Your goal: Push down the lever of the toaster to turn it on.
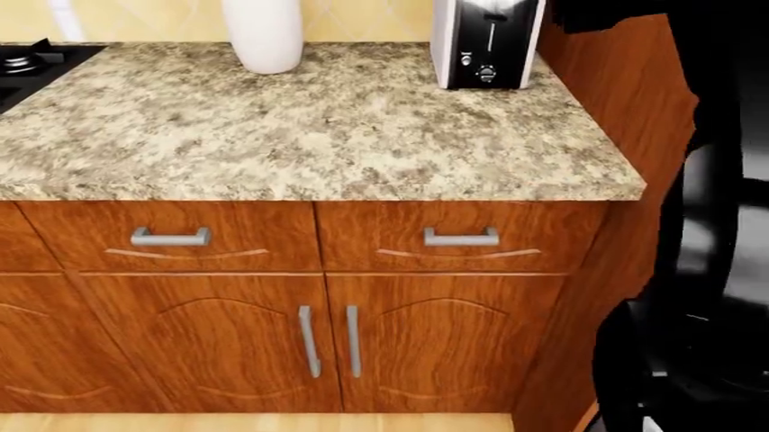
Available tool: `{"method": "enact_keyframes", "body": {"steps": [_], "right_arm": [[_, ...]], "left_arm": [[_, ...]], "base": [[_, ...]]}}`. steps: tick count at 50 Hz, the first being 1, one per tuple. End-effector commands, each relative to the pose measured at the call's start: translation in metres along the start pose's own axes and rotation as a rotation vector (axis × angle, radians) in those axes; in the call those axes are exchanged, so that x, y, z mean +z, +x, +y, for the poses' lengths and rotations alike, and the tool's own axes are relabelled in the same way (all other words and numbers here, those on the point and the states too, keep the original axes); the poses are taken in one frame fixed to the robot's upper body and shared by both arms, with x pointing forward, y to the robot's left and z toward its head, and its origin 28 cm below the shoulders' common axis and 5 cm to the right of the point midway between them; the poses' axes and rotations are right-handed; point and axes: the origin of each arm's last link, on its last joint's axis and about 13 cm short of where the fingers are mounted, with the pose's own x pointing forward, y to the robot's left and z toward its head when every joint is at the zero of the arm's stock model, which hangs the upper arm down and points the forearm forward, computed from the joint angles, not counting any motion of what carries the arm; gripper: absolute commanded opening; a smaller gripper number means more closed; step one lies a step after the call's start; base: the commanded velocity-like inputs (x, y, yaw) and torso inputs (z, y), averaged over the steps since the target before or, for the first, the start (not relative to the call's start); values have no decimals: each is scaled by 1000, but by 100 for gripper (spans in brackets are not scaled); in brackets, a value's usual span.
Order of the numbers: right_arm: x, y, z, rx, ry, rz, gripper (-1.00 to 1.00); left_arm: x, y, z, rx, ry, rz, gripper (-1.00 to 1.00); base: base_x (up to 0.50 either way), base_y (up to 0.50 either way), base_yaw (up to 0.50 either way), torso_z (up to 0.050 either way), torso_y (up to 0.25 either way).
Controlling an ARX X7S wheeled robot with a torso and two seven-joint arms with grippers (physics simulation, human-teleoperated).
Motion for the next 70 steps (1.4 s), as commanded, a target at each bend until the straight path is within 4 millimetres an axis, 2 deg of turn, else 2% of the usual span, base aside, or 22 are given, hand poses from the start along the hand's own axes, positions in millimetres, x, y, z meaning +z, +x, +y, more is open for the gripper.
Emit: {"method": "enact_keyframes", "body": {"steps": [1, 3, 4, 6, 7, 15, 61, 70], "right_arm": [[18, -5, 21, -166, 41, -6, 100], [19, -20, 34, -163, 46, 5, 100], [20, -29, 39, -78, 48, 11, 100], [22, -49, 44, 225, 55, 21, 100], [22, -49, 44, 236, 55, 22, 100], [16, -50, 46, 249, 46, 40, 100], [22, -51, 36, 201, 69, 38, 100], [23, -51, 35, 182, 42, 32, 100]], "left_arm": [[0, 0, 0, 0, 0, 2, 100], [0, 0, 0, 0, 0, 2, 100], [0, 0, 0, 0, 0, 2, 100], [0, 0, 1, 0, 1, 3, 100], [-1, 0, 1, 0, 2, 4, 100], [-1, 0, 1, 1, 2, 3, 100], [-1, 0, 1, 4, 4, 5, 100], [-1, 0, 1, 5, 4, 6, 100]], "base": [[500, 0, 0, 0, 0], [500, 0, 0, 0, 0], [500, 0, 0, 0, 0], [500, 0, 0, 0, 0], [500, 0, 0, 0, 0], [500, 0, 0, 0, 0], [500, -11, 0, 0, 1], [60, -3, 0, 0, 1]]}}
